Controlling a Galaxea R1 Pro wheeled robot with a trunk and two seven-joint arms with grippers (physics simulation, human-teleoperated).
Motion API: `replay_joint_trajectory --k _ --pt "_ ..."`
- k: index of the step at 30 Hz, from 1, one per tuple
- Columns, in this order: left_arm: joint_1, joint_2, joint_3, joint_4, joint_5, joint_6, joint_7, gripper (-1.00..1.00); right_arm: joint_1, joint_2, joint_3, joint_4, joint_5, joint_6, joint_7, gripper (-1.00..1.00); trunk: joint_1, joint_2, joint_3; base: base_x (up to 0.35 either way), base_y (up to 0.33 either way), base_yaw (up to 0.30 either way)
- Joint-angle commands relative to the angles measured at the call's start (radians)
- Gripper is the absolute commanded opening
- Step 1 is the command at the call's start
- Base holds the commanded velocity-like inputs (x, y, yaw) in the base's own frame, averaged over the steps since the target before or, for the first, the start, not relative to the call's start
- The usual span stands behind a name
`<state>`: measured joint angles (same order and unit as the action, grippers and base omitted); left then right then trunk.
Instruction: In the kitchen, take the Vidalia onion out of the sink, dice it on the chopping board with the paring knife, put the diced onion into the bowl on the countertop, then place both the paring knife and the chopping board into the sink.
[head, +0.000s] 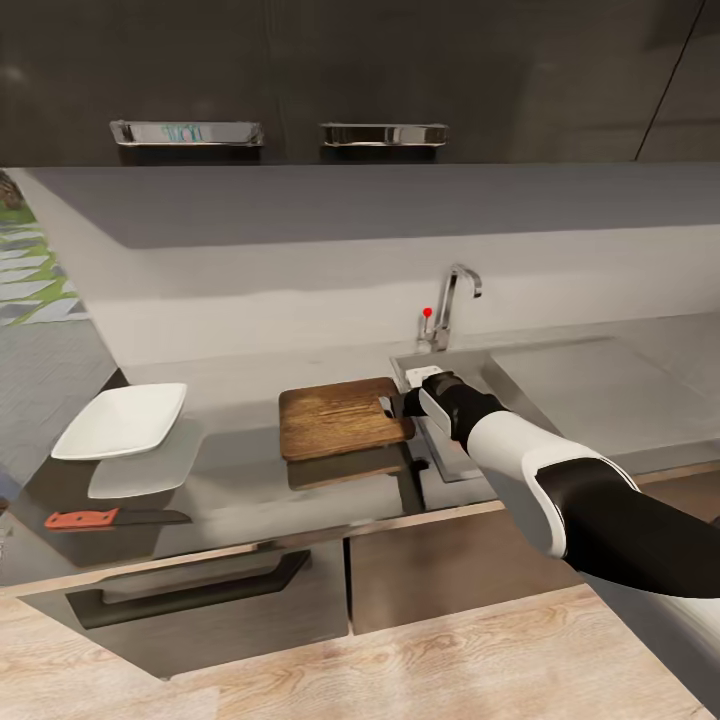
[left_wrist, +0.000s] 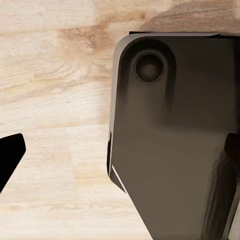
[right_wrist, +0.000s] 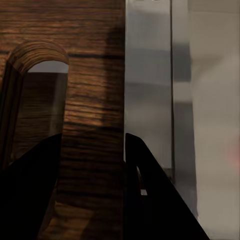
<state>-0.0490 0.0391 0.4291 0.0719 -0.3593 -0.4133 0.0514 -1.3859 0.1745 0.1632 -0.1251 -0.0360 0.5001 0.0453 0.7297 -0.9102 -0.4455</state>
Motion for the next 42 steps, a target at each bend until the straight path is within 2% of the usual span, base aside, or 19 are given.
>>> replay_joint_trajectory --k 1,26,42 --pt "-0.002 0.001 0.007 0.005 -0.010 -0.007 0.005 1.00 -0.001 0.000 0.007 -0.001 -0.004 0.005 0.001 -1.00 0.000 -0.001 -0.001 0.000 0.108 0.000" --pt "-0.002 0.001 0.007 0.005 -0.010 -0.007 0.005 1.00 -0.001 0.000 0.006 -0.001 -0.002 0.006 0.002 -1.00 0.000 -0.001 -0.001 0.000 0.010 0.000" --pt "-0.002 0.001 0.007 0.005 -0.010 -0.007 0.005 1.00 -0.001 0.000 0.005 -0.001 -0.001 0.006 0.002 -1.00 0.000 -0.001 -0.010 0.000 0.000 0.000"
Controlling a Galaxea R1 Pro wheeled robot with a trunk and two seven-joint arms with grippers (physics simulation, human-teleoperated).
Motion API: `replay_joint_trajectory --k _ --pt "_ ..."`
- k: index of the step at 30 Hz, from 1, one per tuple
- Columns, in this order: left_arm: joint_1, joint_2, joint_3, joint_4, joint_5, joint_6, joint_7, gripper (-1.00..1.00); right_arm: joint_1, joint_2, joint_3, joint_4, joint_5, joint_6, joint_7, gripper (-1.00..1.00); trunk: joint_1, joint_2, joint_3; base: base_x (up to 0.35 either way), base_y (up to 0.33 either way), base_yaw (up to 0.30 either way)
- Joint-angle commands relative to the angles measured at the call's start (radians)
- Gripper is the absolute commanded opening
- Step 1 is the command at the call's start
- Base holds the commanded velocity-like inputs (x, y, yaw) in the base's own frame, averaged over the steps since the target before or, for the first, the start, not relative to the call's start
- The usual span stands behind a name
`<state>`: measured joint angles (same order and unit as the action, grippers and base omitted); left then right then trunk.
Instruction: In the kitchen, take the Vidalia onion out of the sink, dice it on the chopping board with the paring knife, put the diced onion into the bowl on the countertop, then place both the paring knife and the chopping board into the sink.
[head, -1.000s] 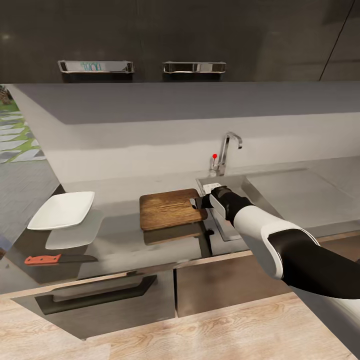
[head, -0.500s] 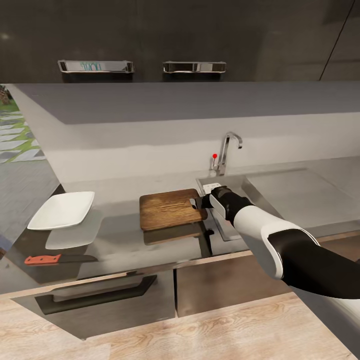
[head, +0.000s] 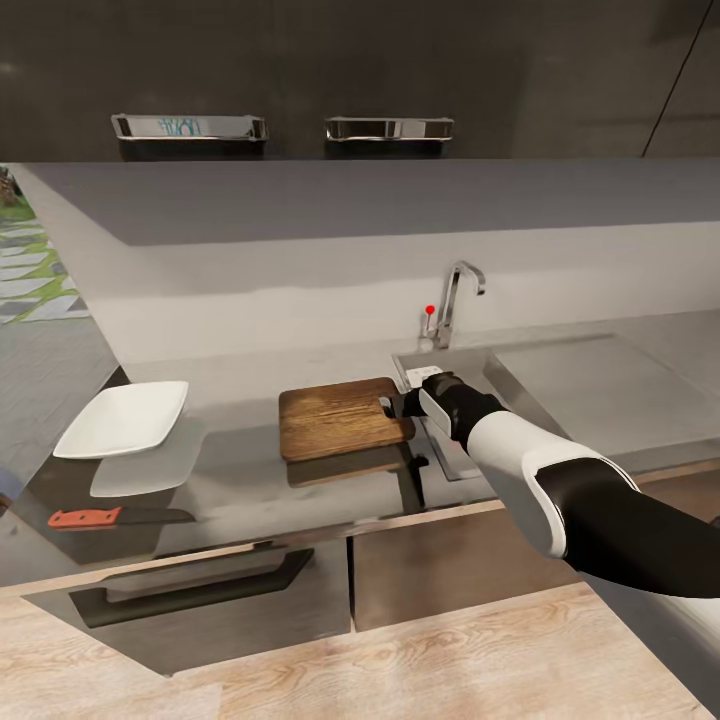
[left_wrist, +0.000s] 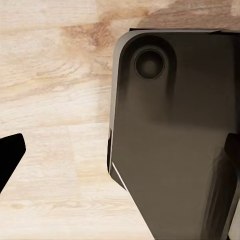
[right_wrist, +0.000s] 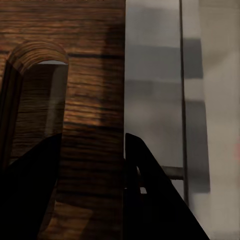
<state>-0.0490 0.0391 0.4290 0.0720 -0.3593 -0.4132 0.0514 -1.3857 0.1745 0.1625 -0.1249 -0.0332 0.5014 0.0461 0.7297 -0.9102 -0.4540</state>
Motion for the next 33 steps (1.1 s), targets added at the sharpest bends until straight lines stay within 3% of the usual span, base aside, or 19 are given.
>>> replay_joint_trajectory --k 1,13,33 --pt "-0.002 0.001 0.007 0.005 -0.010 -0.007 0.005 1.00 -0.001 0.000 0.006 -0.001 -0.004 0.005 0.001 -1.00 0.000 -0.001 -0.001 0.000 0.000 0.000" --pt "-0.002 0.001 0.006 0.005 -0.010 -0.007 0.005 1.00 -0.001 0.000 0.005 -0.002 -0.004 0.005 0.001 -1.00 0.000 -0.001 -0.002 0.000 0.000 0.000" --pt "-0.002 0.001 0.007 0.005 -0.010 -0.007 0.005 1.00 -0.001 0.000 0.005 -0.002 -0.004 0.004 0.000 -1.00 0.000 -0.001 -0.024 0.000 0.000 0.000"
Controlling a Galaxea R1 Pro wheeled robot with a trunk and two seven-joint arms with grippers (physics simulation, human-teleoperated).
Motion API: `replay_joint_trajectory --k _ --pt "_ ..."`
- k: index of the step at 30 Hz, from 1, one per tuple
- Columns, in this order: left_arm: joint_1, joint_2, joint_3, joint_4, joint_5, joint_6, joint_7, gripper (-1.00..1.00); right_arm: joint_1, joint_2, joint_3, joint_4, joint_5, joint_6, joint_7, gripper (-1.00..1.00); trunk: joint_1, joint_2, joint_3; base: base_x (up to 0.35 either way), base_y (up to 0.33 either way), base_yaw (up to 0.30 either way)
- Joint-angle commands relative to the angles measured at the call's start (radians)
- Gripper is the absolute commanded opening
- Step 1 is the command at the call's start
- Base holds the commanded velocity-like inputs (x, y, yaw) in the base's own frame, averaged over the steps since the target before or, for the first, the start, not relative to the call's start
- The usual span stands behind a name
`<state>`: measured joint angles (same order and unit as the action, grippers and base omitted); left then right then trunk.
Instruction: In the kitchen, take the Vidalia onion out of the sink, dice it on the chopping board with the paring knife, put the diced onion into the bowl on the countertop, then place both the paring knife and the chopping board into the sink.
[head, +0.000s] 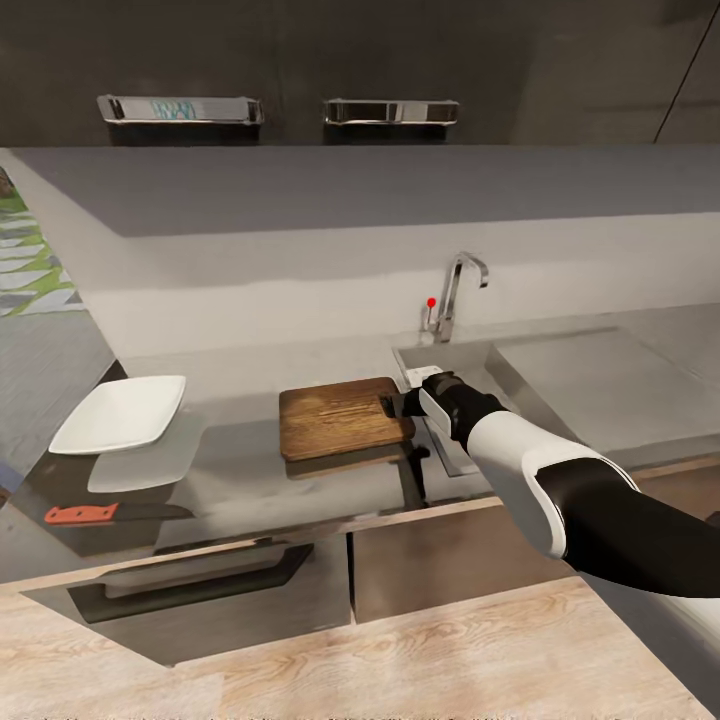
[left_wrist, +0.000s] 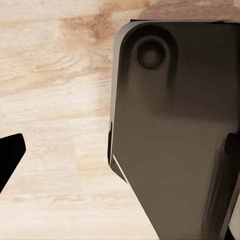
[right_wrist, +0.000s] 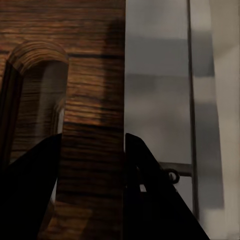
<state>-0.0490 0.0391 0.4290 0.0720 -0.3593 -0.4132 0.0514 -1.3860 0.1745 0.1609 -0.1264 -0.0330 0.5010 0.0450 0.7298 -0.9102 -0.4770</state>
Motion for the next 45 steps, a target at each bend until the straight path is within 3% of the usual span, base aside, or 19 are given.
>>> replay_joint_trajectory --k 1,23,45 --pt "-0.002 0.001 0.007 0.005 -0.010 -0.007 0.005 1.00 -0.001 0.000 0.006 -0.001 -0.004 0.005 0.001 -1.00 0.000 -0.001 -0.002 0.000 0.000 0.000" --pt "-0.002 0.001 0.007 0.005 -0.010 -0.007 0.005 1.00 0.000 0.000 0.007 -0.001 -0.005 0.005 0.003 -1.00 0.000 -0.001 -0.026 0.000 0.000 0.000" --pt "-0.002 0.001 0.007 0.005 -0.010 -0.007 0.005 1.00 -0.001 0.000 0.008 -0.001 -0.005 0.005 0.003 -1.00 0.000 -0.001 -0.027 0.043 0.000 0.000"
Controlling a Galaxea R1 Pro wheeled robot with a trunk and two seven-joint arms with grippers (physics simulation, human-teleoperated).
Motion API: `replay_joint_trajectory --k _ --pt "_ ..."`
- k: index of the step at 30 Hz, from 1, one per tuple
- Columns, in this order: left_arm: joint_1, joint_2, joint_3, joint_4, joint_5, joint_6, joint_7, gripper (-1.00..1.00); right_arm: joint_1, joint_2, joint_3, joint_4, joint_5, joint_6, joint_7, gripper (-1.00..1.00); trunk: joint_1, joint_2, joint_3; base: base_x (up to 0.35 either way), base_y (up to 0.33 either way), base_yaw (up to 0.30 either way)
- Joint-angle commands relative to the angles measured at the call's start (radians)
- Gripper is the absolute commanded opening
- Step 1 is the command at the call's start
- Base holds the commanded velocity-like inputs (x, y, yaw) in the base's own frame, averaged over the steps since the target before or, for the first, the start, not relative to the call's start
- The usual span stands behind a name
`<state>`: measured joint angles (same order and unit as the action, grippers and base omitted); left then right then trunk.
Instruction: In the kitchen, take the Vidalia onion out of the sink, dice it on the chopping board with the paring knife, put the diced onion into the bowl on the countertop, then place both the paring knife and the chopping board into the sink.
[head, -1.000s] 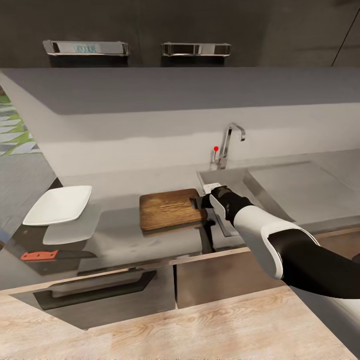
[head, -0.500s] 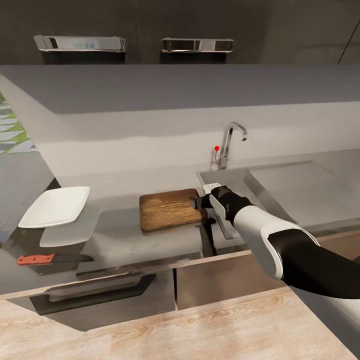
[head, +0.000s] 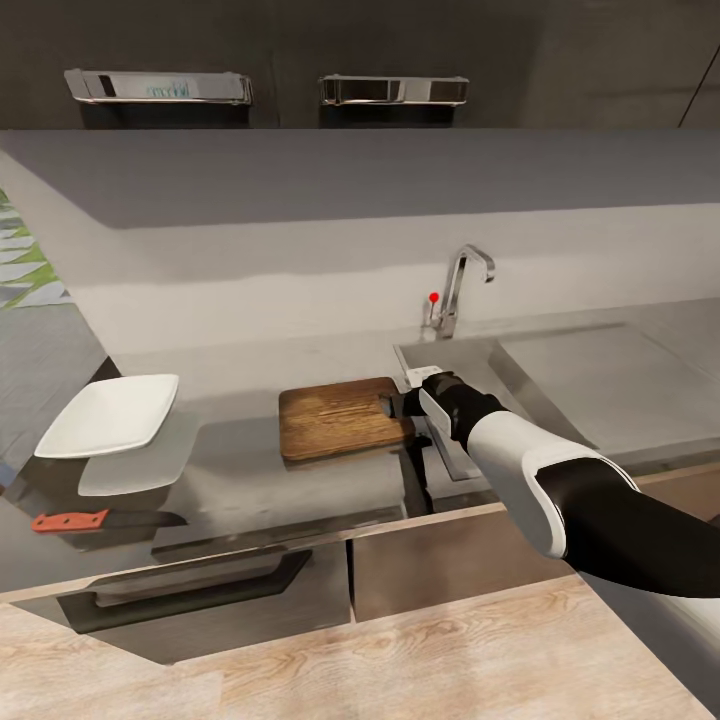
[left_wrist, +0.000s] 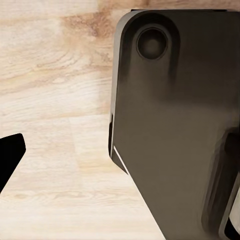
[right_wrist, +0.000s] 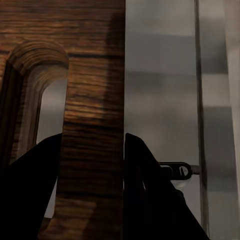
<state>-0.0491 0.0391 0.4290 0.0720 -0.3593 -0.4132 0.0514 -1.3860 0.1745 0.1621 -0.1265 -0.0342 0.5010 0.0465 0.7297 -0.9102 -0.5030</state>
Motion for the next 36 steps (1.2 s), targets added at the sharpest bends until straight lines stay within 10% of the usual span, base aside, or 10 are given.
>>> replay_joint_trajectory --k 1,19,20,36 --pt "-0.002 0.001 0.007 0.005 -0.010 -0.007 0.005 1.00 -0.001 0.000 0.007 -0.001 -0.004 0.004 0.001 -1.00 0.000 -0.001 -0.001 0.000 0.000 0.000" --pt "-0.002 0.001 0.007 0.005 -0.010 -0.006 0.005 1.00 -0.001 0.000 0.007 -0.001 -0.006 0.004 0.002 -1.00 0.000 -0.001 -0.001 0.000 0.000 0.000" --pt "-0.002 0.001 0.007 0.005 -0.010 -0.006 0.005 1.00 -0.001 0.000 0.007 -0.001 -0.006 0.004 0.002 1.00 0.000 -0.001 -0.001 0.000 0.000 0.000" --pt "-0.002 0.001 0.007 0.005 -0.010 -0.006 0.006 1.00 -0.001 0.000 0.007 -0.001 -0.007 0.004 0.003 1.00 0.000 -0.001 -0.001 0.000 0.000 0.000"
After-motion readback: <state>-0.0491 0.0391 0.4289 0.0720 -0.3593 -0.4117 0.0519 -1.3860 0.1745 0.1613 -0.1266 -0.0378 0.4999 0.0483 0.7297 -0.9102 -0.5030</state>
